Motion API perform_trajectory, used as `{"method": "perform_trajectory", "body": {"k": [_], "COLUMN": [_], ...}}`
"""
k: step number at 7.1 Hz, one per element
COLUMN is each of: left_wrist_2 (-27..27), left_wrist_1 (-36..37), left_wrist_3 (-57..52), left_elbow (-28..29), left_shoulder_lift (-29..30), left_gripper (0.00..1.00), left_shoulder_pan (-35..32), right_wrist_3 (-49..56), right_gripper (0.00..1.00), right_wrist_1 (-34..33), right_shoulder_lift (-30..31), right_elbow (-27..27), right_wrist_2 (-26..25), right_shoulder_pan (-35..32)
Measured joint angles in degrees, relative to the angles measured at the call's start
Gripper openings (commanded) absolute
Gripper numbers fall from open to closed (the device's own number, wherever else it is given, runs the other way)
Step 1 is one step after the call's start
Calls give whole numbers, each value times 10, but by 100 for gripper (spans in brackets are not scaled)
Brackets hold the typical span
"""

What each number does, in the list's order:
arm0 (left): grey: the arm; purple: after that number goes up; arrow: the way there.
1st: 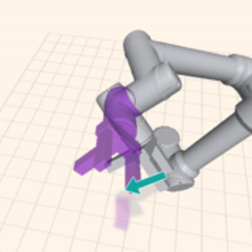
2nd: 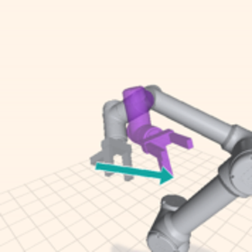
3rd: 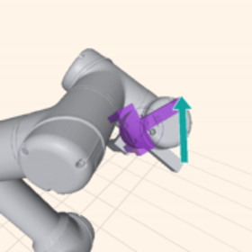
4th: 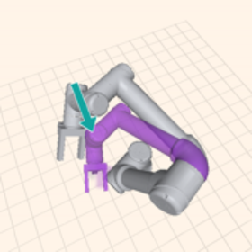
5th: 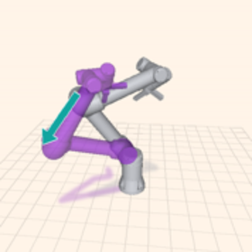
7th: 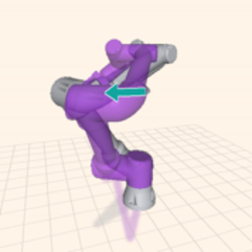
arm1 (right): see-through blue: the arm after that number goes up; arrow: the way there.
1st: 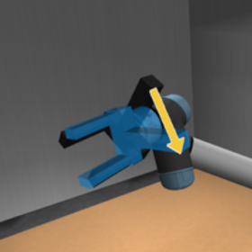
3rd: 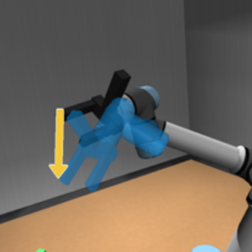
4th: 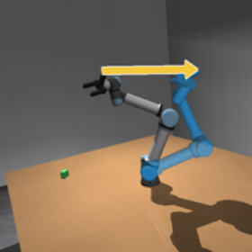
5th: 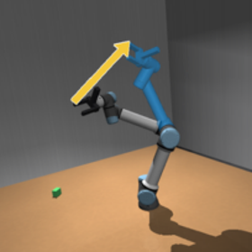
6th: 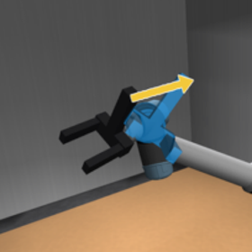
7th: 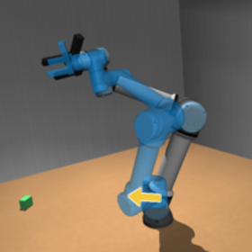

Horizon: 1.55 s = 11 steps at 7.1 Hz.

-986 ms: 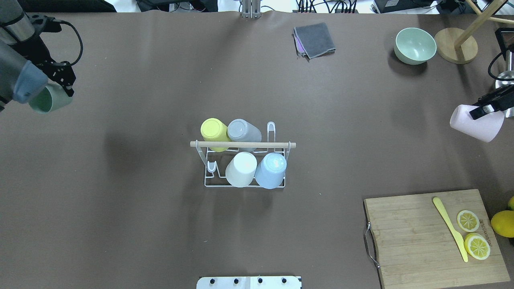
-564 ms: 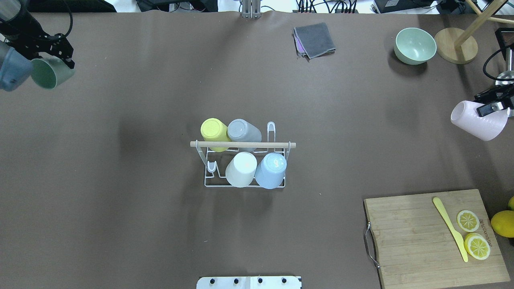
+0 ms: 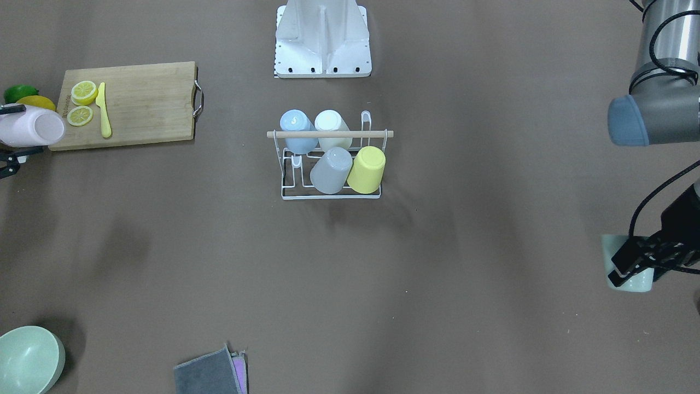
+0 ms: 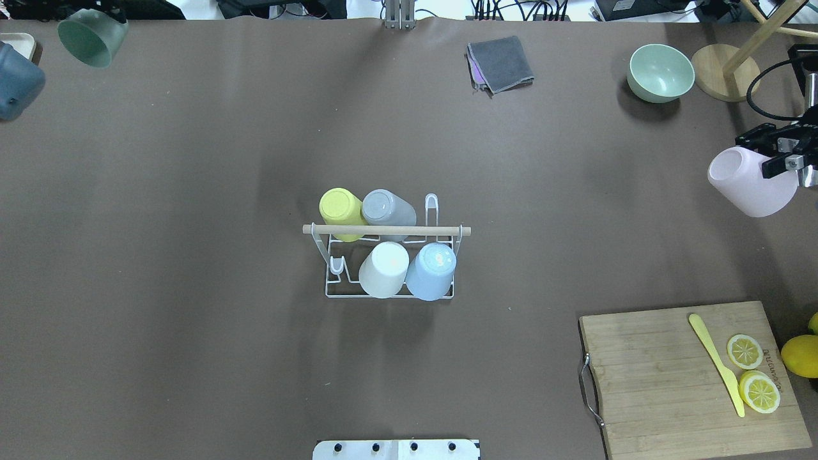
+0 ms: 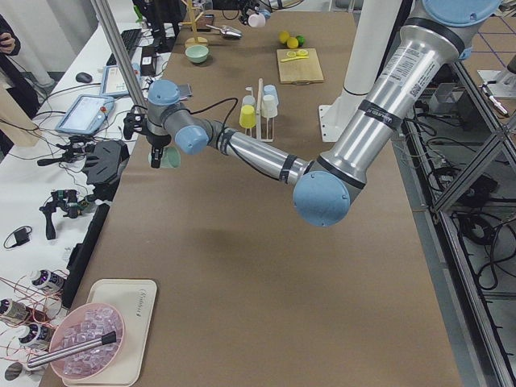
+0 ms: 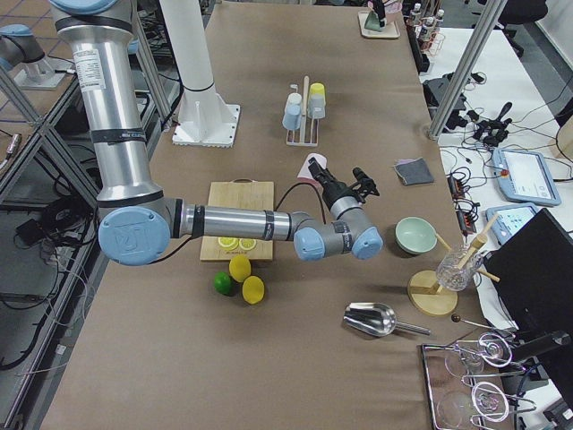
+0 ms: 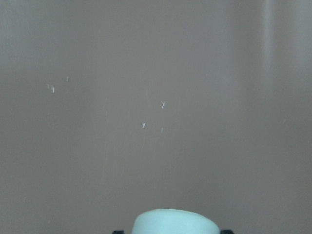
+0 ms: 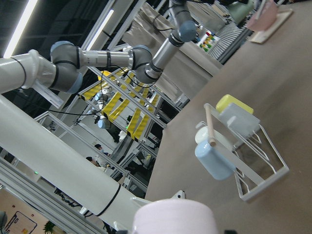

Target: Place cup on cup holder

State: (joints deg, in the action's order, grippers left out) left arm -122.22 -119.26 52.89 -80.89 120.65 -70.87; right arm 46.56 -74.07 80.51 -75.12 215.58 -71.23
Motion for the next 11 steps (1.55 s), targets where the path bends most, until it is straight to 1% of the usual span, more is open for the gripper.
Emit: {"method": "perform_trajectory", "body": {"k": [1, 2, 3, 5, 7, 8, 9, 11], "left_wrist_2": [42, 86, 131, 246, 365, 434, 496, 595], "left_wrist_1": [-69, -121, -151, -197, -266, -305, -339, -372], "left_wrist_3": [43, 76, 103, 150, 180, 186, 187, 184], "left_elbow": [-6, -17, -41, -127, -213, -236, -245, -247], "left_shoulder_lift": [0, -1, -5, -27, -60, -69, -72, -70], "left_gripper": [12, 12, 12, 12, 12, 12, 12, 12], "left_shoulder_pan": [8, 21, 39, 88, 144, 178, 211, 280], "right_wrist_3": [30, 58, 84, 130, 166, 181, 201, 249], "right_gripper": [27, 27, 27, 27, 27, 27, 27, 27], "right_wrist_1": [0, 0, -1, -4, -6, -12, -22, -30], "right_shoulder_lift": [-15, -32, -49, -83, -119, -134, -147, -174], "right_elbow": [7, 16, 23, 40, 63, 69, 72, 80], "right_wrist_2": [32, 61, 90, 139, 175, 188, 201, 232], "right_shoulder_pan": [11, 20, 25, 33, 43, 50, 63, 103]}}
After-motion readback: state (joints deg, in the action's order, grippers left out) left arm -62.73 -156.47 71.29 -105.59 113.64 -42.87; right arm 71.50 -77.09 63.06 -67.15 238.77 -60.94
